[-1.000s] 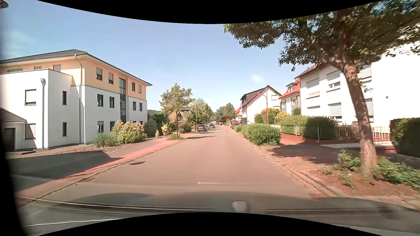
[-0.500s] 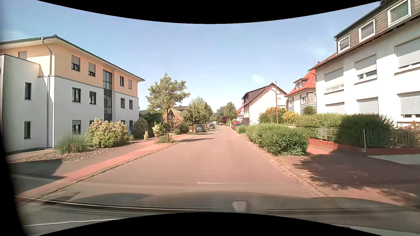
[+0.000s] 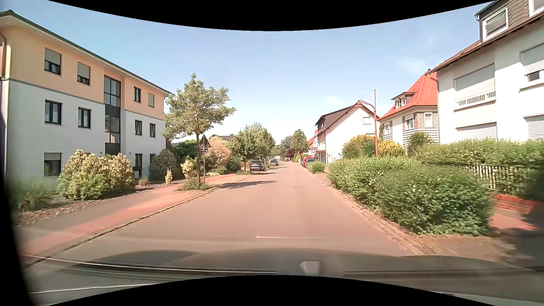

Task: Follow the waypoints while adhering to traffic rules and regulations

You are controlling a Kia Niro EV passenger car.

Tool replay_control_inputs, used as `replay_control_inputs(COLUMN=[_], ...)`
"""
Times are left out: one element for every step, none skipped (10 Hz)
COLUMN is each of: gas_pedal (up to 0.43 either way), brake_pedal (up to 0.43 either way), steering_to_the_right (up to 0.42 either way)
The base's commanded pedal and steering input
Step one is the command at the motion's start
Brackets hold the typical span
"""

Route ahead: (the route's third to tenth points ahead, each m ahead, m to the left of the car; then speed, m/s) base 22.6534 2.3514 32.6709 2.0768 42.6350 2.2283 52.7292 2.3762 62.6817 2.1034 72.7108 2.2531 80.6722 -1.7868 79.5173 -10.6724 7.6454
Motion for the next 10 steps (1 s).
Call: replay_control_inputs(gas_pedal=[0.059, 0.059, 0.059, 0.067, 0.079, 0.079, 0.079, 0.079, 0.079, 0.079], brake_pedal=[0.006, 0.006, 0.006, 0.006, 0.006, 0.006, 0.006, 0.006, 0.006, 0.006], steering_to_the_right=[0.009, 0.009, 0.008, 0.008, 0.007, 0.006, 0.006, 0.006, 0.006, 0.005])
